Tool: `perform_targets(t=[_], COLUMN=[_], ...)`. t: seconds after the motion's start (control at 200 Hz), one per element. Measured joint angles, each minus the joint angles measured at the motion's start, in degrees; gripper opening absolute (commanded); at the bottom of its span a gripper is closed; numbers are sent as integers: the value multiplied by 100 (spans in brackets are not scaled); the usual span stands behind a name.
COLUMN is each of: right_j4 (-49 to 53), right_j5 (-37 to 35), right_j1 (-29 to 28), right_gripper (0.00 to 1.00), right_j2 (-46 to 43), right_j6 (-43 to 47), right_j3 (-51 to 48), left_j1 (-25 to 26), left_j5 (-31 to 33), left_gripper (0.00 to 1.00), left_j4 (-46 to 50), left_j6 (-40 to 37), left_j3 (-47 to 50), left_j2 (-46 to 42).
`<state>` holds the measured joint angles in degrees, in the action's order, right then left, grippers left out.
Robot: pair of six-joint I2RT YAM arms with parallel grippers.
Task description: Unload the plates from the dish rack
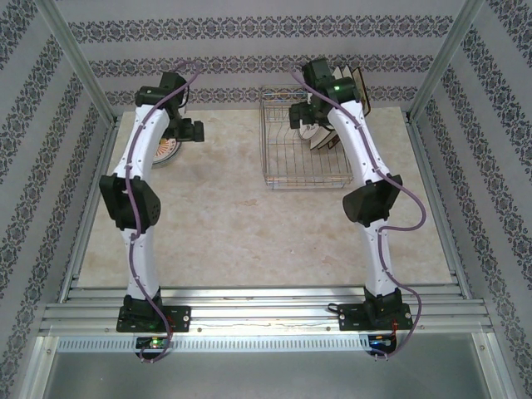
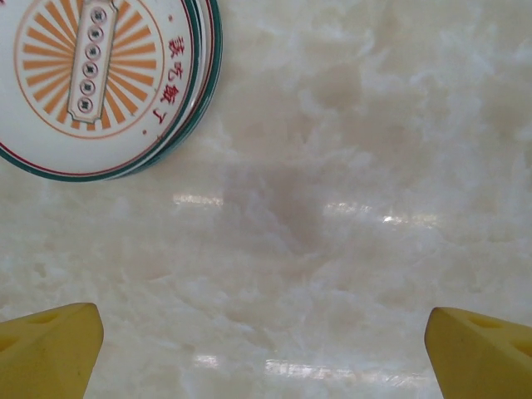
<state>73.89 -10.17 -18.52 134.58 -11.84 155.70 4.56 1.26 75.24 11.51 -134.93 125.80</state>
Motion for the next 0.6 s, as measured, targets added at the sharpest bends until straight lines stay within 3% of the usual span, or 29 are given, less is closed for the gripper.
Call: perform_targets(t=[0.375,0.6], right_j4=[-1268,-1888], right_j5=[-1025,-1091], right_j1=[192,278], right_gripper=[98,98], right_j2=[997,1217], right_j6=[-195,-269], right_j3=[205,205], left_j1=[-4,-7], left_j5=[-17,-20], left_gripper=[100,100], left_j4=[621,752], left_j6=[-85,-105], left_j3=[-734,-922], left_j2=[669,767])
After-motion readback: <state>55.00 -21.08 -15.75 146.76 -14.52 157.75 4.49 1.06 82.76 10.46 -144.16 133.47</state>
